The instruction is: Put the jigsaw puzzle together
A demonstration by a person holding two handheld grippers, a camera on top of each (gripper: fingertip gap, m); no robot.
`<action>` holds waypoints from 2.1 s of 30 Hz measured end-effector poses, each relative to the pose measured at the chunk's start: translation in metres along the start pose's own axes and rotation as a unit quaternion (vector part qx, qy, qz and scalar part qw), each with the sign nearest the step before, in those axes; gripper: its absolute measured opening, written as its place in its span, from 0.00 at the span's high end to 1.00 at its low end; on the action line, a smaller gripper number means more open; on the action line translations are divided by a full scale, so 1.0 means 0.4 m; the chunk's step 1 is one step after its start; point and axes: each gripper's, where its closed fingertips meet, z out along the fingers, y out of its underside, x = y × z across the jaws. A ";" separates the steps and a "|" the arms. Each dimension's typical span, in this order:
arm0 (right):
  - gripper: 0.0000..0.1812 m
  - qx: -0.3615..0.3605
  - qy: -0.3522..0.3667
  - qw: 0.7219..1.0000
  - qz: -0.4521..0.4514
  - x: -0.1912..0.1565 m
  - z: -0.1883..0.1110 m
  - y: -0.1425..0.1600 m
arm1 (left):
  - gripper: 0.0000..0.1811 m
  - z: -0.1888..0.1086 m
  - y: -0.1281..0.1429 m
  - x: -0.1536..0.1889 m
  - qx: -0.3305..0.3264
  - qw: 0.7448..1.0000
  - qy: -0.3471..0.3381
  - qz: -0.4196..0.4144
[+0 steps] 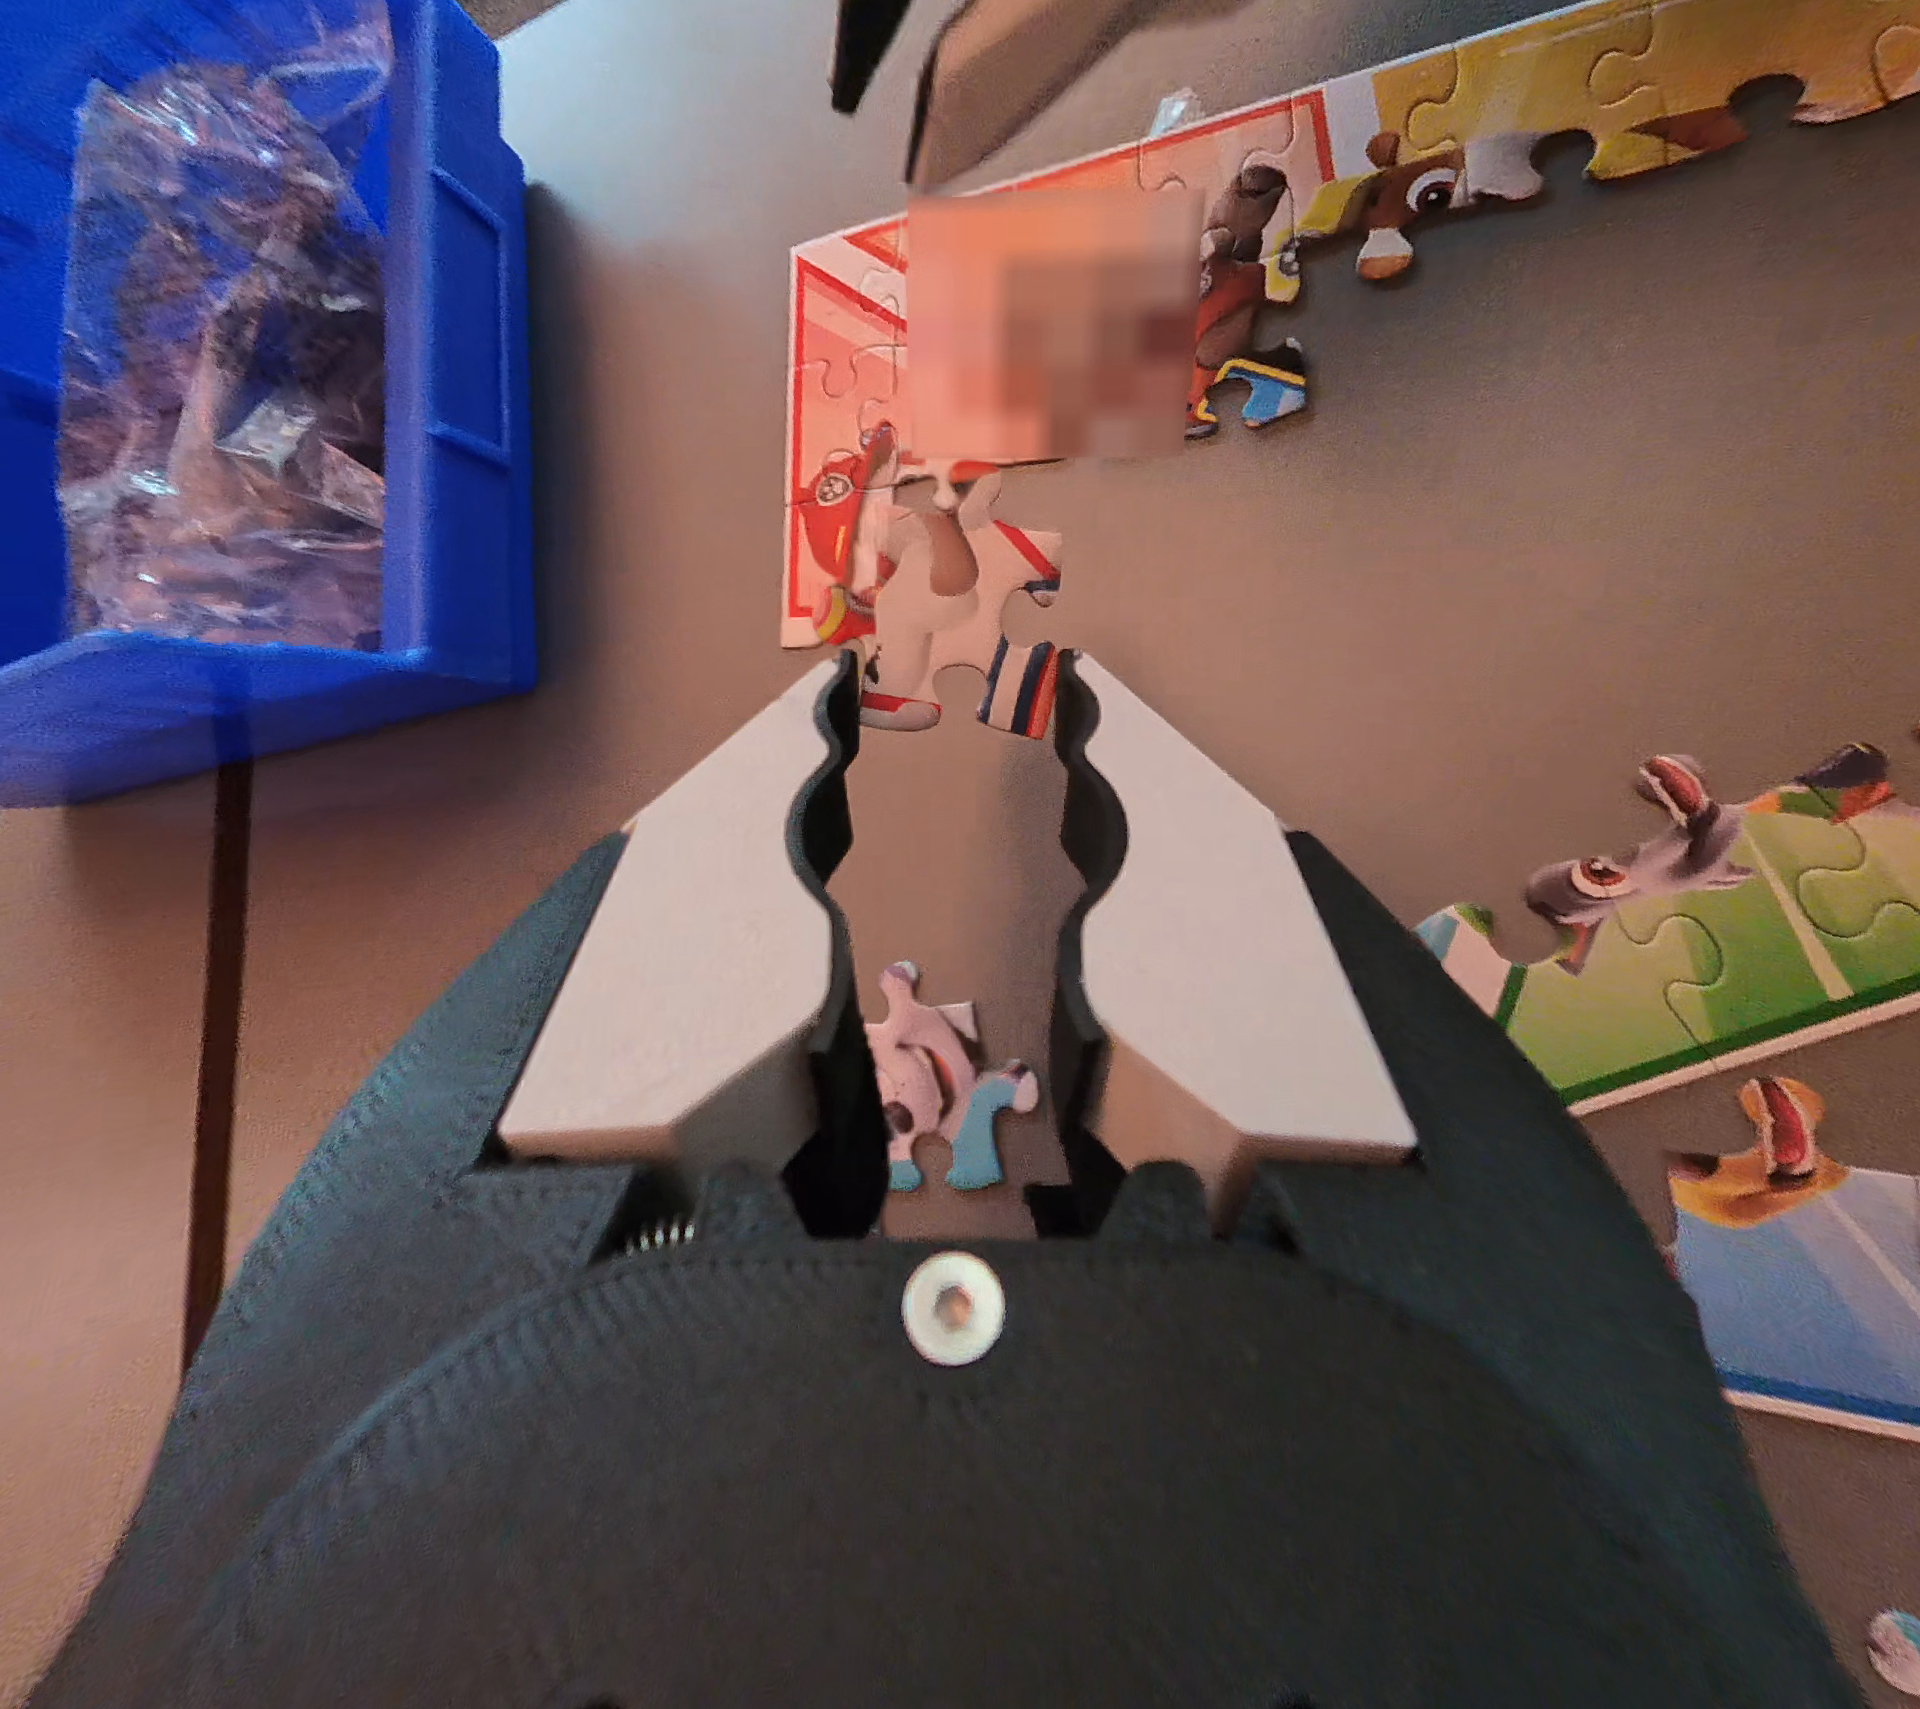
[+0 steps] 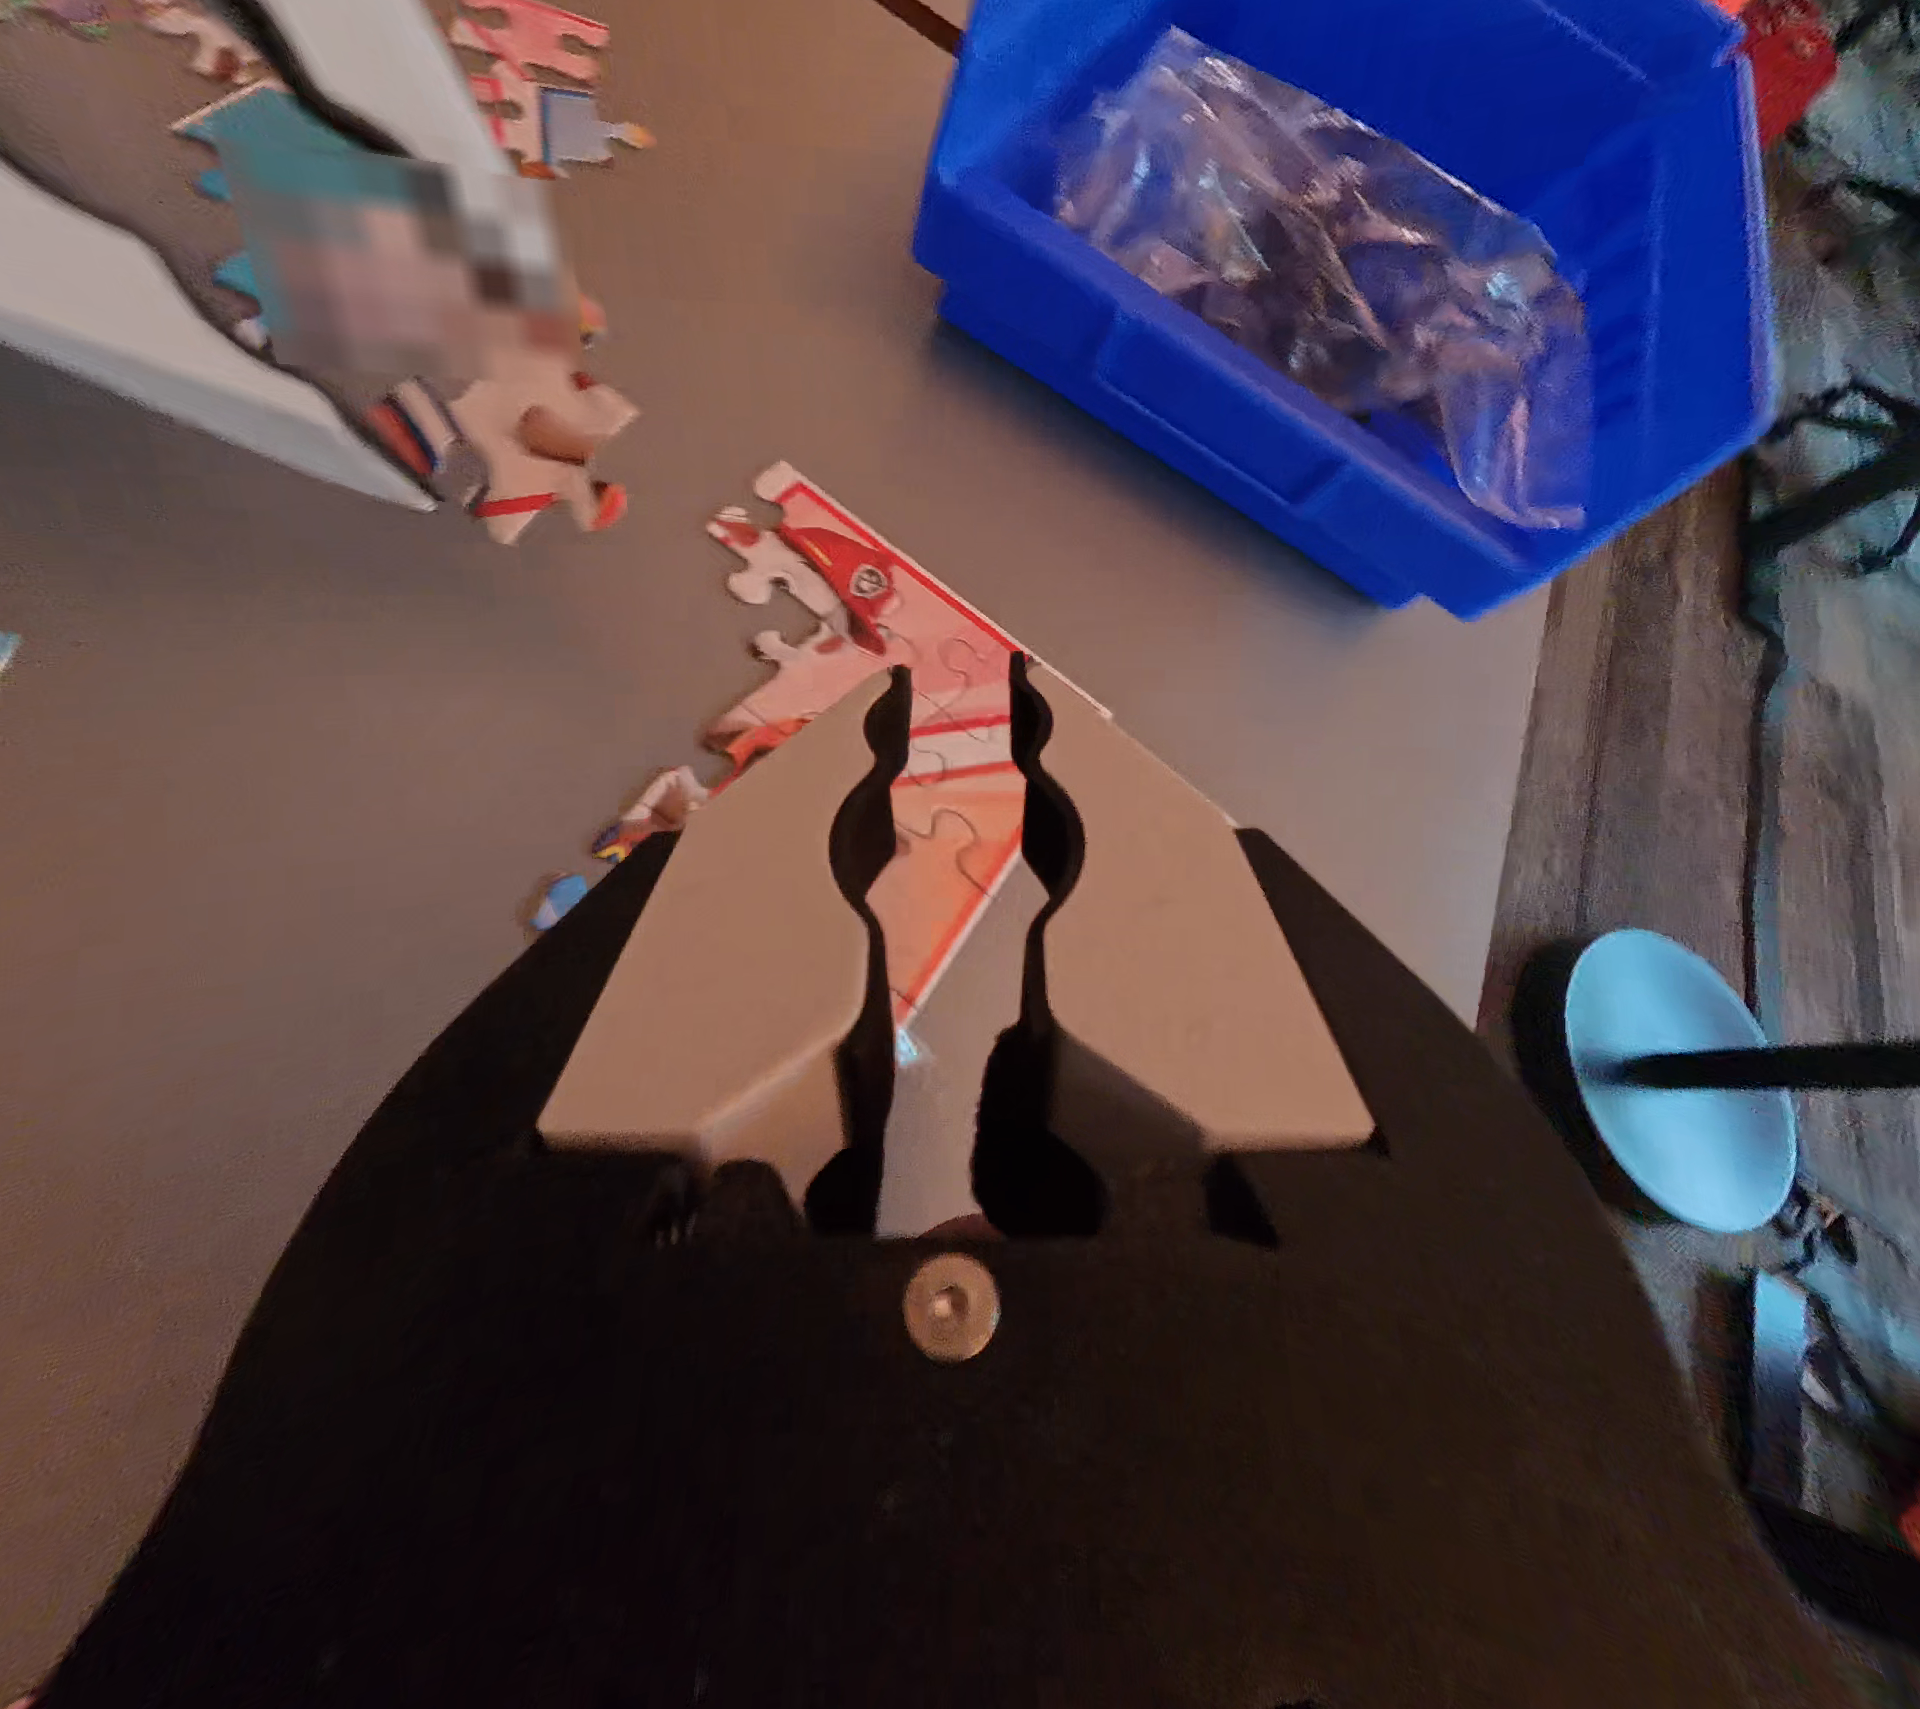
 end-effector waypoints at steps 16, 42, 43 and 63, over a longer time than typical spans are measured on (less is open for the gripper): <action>0.95 -0.065 -0.016 0.998 0.011 -0.013 0.032 0.063 | 0.80 0.105 -0.005 0.076 -0.041 0.989 0.096 -0.100; 0.97 -0.060 -0.023 0.998 0.013 -0.018 0.028 0.057 | 0.76 0.108 -0.009 0.080 -0.081 0.976 0.137 -0.150; 0.97 -0.059 -0.023 0.998 0.013 -0.018 0.028 0.057 | 0.75 0.105 -0.008 0.078 -0.078 0.977 0.133 -0.146; 1.00 -0.063 -0.035 0.997 0.012 -0.030 0.034 0.061 | 1.00 0.126 -0.098 0.053 -0.023 0.982 0.129 -0.138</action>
